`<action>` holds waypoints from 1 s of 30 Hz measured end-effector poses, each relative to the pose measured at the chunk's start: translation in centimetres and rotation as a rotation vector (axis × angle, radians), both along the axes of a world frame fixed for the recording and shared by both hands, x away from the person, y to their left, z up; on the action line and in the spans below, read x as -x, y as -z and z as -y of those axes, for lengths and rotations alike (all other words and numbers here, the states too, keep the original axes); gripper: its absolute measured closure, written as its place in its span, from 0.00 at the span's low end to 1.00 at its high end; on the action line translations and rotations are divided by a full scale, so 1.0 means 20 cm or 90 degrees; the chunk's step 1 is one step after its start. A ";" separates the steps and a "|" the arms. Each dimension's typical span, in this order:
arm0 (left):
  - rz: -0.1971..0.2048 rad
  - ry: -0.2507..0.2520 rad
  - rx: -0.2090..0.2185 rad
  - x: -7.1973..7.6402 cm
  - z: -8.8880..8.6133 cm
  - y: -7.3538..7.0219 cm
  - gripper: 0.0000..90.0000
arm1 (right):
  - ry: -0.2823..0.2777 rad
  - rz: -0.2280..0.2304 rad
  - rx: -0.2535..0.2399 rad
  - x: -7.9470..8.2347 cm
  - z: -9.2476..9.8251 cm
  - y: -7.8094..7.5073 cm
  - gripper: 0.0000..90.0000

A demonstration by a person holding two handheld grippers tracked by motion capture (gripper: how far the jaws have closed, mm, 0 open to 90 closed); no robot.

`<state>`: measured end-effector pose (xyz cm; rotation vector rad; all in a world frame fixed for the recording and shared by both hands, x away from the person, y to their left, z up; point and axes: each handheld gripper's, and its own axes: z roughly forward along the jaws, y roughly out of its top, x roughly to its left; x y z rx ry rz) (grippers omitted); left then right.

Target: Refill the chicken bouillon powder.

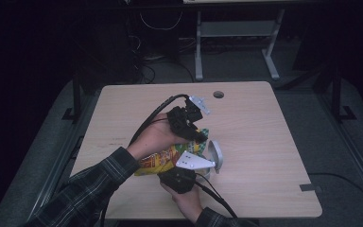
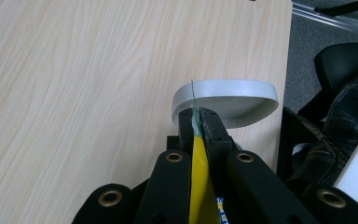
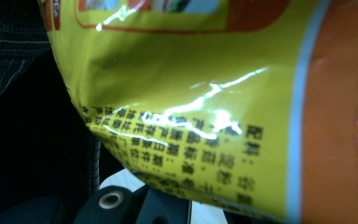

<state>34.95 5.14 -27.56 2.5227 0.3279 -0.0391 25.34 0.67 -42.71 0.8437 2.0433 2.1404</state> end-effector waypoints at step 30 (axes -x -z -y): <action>-0.001 -0.001 -0.005 0.00 0.01 0.00 0.99 | 0.000 -0.001 -0.003 0.00 0.00 0.00 1.00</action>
